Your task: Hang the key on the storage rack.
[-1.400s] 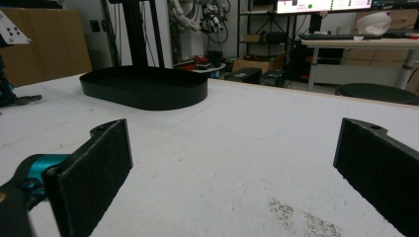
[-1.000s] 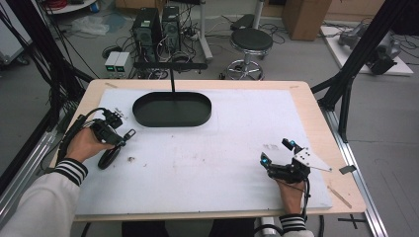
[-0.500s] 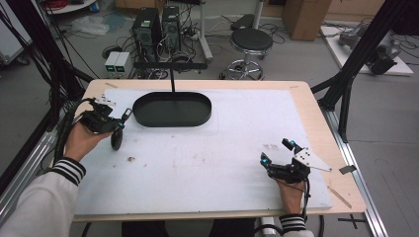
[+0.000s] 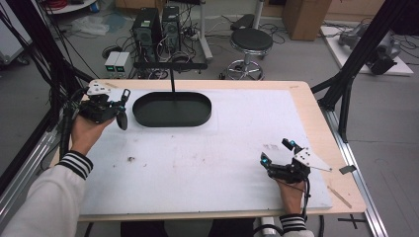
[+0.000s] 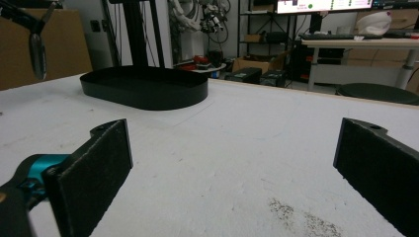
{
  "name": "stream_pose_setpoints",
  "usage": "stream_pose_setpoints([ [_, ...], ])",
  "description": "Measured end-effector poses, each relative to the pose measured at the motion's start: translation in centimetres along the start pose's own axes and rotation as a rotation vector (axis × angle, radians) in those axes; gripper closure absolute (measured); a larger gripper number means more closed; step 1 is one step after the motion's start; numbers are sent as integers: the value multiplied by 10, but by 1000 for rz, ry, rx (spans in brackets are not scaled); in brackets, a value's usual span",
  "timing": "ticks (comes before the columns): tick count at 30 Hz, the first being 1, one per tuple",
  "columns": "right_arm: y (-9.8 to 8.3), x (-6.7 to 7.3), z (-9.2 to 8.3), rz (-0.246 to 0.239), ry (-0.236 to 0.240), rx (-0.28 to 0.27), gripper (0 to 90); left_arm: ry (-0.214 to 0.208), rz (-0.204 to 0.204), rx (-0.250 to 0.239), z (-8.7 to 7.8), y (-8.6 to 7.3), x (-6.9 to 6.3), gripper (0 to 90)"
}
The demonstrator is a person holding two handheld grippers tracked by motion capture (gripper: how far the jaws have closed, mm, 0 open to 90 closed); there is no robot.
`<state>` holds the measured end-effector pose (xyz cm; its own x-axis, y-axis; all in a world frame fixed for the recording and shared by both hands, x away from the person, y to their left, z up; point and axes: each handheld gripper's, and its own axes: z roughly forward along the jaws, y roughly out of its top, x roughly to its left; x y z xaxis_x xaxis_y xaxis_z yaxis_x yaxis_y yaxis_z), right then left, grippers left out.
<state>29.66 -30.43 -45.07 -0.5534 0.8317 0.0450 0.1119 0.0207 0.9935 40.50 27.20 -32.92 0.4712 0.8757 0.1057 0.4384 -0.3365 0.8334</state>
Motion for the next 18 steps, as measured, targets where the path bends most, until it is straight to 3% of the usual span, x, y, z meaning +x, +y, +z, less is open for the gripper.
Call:
stream_pose_setpoints([
  [6, 0, 0, 0, 0, 3, 0, 4, 27, -3, -68, 7, 20, -4, 829],
  [18, 0, 0, 0, 1, 5, -2, 4, 31, -29, -95, 22, 38, 3, 829],
])
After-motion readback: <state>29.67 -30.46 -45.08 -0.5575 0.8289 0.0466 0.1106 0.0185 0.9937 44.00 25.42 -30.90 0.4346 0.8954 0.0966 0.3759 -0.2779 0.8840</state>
